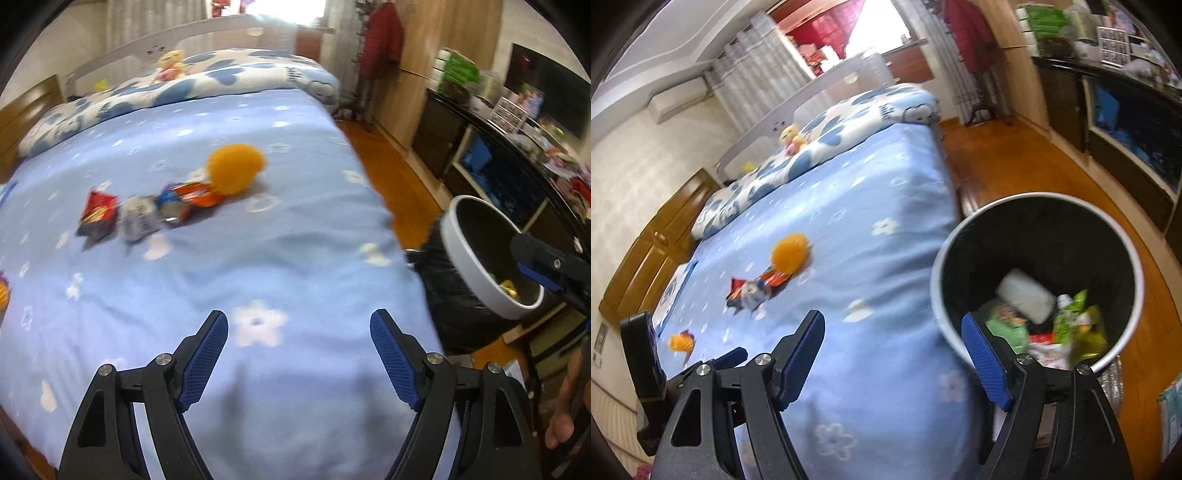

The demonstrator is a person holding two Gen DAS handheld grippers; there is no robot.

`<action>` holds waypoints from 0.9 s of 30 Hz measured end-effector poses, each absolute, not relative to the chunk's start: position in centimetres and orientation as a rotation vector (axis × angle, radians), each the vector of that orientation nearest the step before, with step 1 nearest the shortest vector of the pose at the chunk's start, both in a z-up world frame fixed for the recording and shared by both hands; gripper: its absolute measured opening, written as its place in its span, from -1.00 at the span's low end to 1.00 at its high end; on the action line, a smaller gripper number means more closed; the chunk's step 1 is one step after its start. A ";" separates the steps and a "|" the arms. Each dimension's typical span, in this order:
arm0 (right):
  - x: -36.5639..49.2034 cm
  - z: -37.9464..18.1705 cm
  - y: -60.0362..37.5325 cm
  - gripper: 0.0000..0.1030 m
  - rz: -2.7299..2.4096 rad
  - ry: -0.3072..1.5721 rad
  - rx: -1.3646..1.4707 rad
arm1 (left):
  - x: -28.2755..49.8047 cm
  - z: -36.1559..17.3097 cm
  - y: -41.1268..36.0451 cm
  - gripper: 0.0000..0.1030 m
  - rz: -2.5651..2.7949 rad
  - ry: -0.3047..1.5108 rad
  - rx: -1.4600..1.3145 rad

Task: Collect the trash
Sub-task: 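Move both open tools back toward the remaining wrappers on the bed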

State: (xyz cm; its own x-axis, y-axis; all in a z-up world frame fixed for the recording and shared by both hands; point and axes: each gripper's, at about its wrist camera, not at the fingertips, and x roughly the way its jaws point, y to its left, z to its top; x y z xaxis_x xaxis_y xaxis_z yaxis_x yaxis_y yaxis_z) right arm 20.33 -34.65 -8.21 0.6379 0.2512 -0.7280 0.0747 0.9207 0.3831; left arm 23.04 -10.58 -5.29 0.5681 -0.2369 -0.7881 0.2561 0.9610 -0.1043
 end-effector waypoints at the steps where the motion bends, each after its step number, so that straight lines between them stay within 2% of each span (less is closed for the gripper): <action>1: 20.5 -8.4 -33.8 0.52 0.118 0.885 0.394 | 22.9 -5.2 -9.8 0.56 -0.274 0.923 0.013; 14: 22.8 -10.0 -26.1 0.52 0.242 0.901 0.325 | 20.9 -4.4 -3.0 0.73 -0.006 0.910 -0.030; 27: 26.3 -12.4 -21.6 0.52 0.293 0.948 0.285 | 23.9 -5.4 -0.6 0.73 0.062 0.922 -0.047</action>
